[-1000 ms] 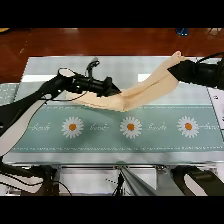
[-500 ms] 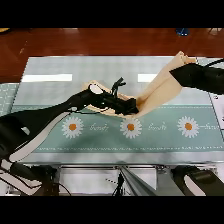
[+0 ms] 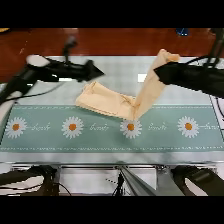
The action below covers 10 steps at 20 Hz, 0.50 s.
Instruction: Fold the shirts.
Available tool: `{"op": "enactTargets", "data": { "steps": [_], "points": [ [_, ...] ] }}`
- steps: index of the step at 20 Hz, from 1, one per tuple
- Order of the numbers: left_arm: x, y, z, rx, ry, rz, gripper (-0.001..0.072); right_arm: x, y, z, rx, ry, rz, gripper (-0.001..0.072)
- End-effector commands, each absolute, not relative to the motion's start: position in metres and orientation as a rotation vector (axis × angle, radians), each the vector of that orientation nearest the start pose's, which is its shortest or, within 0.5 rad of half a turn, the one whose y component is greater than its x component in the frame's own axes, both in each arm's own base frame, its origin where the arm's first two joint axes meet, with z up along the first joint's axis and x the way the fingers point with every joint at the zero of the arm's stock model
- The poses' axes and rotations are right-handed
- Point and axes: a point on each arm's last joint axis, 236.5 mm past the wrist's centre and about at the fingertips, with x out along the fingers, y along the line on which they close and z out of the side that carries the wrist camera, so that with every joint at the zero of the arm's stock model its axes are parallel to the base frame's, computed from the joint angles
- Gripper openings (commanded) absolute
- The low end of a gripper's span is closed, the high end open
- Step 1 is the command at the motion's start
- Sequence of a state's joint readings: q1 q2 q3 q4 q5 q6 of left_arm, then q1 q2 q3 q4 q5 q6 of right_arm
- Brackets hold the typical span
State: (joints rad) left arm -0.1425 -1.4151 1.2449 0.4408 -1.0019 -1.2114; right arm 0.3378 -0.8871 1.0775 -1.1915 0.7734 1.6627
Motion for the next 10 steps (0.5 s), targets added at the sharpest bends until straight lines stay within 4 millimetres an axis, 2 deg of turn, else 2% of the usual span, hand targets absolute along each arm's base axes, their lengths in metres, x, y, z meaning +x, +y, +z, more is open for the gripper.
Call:
{"op": "enactTargets", "data": {
  "steps": [1, 3, 4, 6, 7, 8, 9, 10],
  "points": [
    [0.429, -0.130, 0.162, -0.669, 0.832, -0.629, 0.0025, 0.393, 0.255, 0.182, 0.373, 0.562, 0.543, 0.0022],
    [0.418, -0.092, 0.183, -0.674, 0.787, -0.583, 0.0025, 0.413, 0.291, 0.165, 0.461, 0.527, 0.556, 0.0022],
    [0.411, -0.081, 0.190, -0.671, 0.773, -0.572, 0.0025, 0.420, 0.310, 0.151, 0.519, 0.526, 0.556, 0.0022],
    [0.400, -0.073, 0.201, -0.657, 0.761, -0.571, 0.0025, 0.429, 0.341, 0.115, 0.642, 0.562, 0.528, 0.0023],
    [0.396, -0.074, 0.203, -0.648, 0.761, -0.577, 0.0025, 0.425, 0.358, 0.093, 0.671, 0.598, 0.520, 0.0034],
    [0.394, -0.078, 0.203, -0.640, 0.768, -0.587, 0.0025, 0.418, 0.373, 0.074, 0.671, 0.634, 0.525, 0.0157],
    [0.393, -0.082, 0.202, -0.633, 0.775, -0.594, 0.0025, 0.408, 0.387, 0.058, 0.651, 0.666, 0.539, 0.0329],
    [0.392, -0.085, 0.199, -0.622, 0.785, -0.597, 0.0025, 0.400, 0.396, 0.050, 0.638, 0.686, 0.552, 0.0438]
  ]
}}
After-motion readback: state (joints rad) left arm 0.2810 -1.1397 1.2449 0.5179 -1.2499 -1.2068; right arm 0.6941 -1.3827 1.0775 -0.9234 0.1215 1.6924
